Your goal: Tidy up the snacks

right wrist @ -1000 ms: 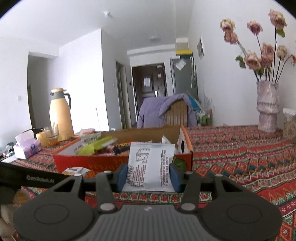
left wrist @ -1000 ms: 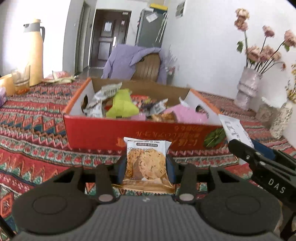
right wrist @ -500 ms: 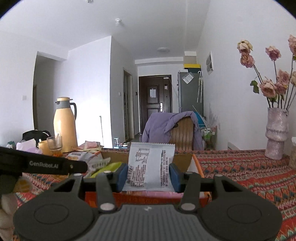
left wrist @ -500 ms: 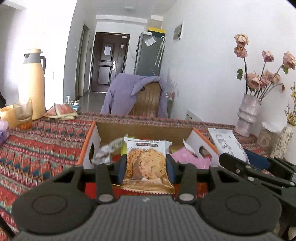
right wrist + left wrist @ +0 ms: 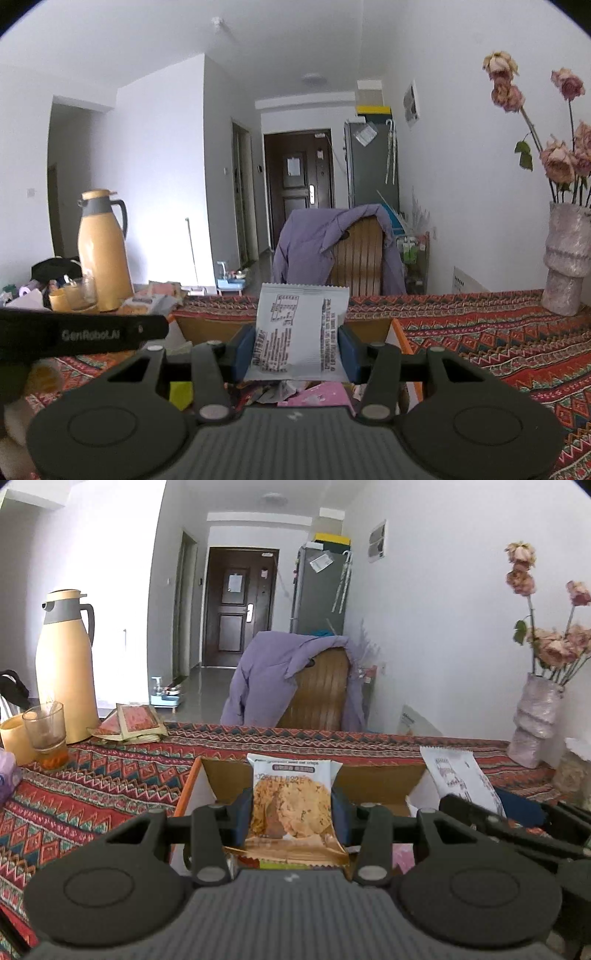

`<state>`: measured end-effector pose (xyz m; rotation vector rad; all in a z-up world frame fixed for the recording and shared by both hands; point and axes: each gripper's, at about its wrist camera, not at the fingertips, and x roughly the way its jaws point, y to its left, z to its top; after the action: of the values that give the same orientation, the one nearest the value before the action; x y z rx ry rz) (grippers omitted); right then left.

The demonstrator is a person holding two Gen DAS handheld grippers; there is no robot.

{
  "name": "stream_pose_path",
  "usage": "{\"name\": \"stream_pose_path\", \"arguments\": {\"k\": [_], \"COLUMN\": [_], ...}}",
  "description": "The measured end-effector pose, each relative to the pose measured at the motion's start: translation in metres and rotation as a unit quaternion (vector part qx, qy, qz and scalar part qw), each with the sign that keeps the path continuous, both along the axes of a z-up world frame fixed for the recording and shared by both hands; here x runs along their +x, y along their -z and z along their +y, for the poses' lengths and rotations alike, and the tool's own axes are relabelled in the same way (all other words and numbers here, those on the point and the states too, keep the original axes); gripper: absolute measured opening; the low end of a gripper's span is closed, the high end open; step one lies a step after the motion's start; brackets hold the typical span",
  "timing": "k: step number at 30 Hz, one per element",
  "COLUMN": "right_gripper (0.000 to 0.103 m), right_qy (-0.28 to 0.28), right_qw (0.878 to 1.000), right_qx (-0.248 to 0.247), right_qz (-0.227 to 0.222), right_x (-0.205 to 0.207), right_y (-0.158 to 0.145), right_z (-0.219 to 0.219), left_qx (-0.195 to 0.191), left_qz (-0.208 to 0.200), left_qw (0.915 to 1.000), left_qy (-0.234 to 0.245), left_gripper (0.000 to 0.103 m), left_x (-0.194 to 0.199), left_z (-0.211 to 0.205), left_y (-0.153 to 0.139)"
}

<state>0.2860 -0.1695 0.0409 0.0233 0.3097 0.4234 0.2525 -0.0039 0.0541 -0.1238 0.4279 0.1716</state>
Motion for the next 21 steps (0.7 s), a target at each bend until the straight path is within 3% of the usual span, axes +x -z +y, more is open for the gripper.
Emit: {"name": "stream_pose_path", "arguments": {"k": [7,10,12,14,16,19,21], "right_gripper": [0.048,0.050,0.052,0.065,0.087,0.100,0.103], "right_qy": [0.011,0.020,0.018,0.017,0.021,0.018,0.016], "right_qw": [0.999,0.999,0.998,0.998,0.998,0.998,0.998], "right_qx": [-0.018,-0.021,-0.018,-0.018,-0.015,0.000,0.003], "right_qz": [0.032,0.044,0.055,0.058,0.053,0.053,0.054], "right_x": [0.028,0.031,0.032,0.030,0.026,0.018,0.013], "right_y": [0.014,0.022,0.025,0.027,0.027,0.026,0.024], "right_z": [0.009,0.010,0.008,0.005,0.001,-0.008,-0.012], "left_qx": [0.008,0.021,0.026,0.023,0.026,0.008,-0.004], "left_qz": [0.016,0.027,0.027,0.019,0.004,-0.010,-0.015], "left_qw": [0.9998,0.9993,0.9991,0.9992,0.9991,0.9995,0.9994], "left_qy": [-0.006,-0.015,-0.017,-0.025,-0.033,-0.029,-0.030], "left_gripper": [0.045,0.049,0.061,0.090,0.102,0.103,0.103], "left_x": [0.021,0.022,0.019,0.013,0.005,-0.006,-0.013], "left_z": [0.004,0.003,0.005,0.009,0.013,0.021,0.026], "left_y": [0.007,0.013,0.017,0.017,0.016,0.013,0.011]}}
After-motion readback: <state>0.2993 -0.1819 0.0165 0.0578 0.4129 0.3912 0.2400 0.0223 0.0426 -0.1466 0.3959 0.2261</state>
